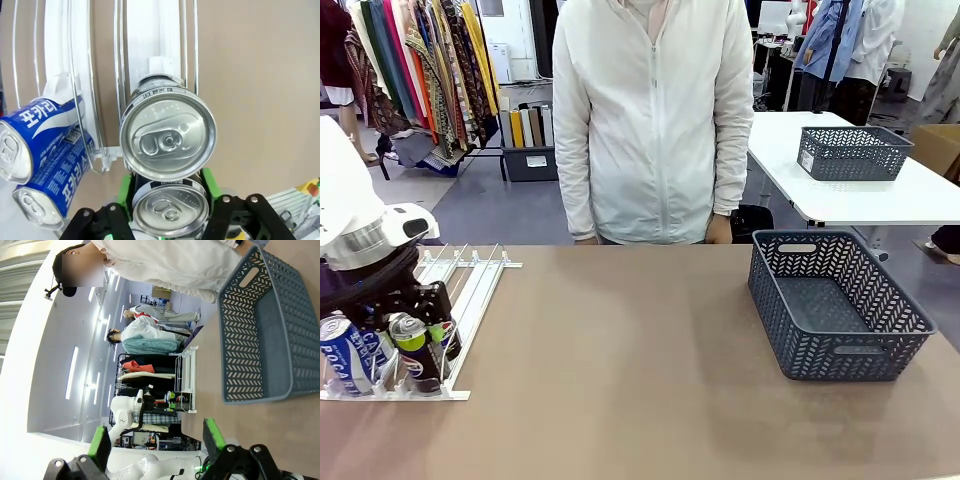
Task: Retrieve and store the cans from the dispenser.
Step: Pick up one can from the Automatic Can Dispenser and place it in the middle of the table.
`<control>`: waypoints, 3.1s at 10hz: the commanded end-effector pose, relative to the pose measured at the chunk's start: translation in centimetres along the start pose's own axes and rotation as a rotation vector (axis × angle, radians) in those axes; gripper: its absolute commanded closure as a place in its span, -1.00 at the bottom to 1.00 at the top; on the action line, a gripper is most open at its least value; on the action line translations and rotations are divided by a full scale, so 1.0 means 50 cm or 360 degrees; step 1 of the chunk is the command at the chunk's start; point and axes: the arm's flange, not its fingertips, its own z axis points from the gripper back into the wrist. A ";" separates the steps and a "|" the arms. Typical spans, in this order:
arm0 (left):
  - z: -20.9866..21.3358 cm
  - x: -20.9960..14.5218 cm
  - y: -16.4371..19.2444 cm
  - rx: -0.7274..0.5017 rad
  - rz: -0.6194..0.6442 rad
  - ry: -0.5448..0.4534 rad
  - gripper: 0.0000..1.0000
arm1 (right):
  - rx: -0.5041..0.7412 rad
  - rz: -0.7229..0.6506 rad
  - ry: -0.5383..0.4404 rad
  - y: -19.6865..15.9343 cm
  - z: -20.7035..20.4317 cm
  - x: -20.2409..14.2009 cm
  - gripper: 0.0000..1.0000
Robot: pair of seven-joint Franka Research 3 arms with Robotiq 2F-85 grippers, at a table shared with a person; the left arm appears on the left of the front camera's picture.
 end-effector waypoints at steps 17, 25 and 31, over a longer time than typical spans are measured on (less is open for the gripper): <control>0.389 -0.152 -0.022 0.0018 0.0018 -0.0085 1.00 | 0.0023 0.0031 -0.0003 0.003 0.002 0.002 -1.00; 0.342 -0.031 -0.328 0.0197 -0.0178 -0.0426 1.00 | 0.0023 0.0031 -0.0003 0.003 0.002 0.002 -1.00; 0.057 0.151 -0.717 0.0018 -0.0800 -0.0242 1.00 | 0.0023 0.0031 -0.0003 0.003 0.002 0.002 -1.00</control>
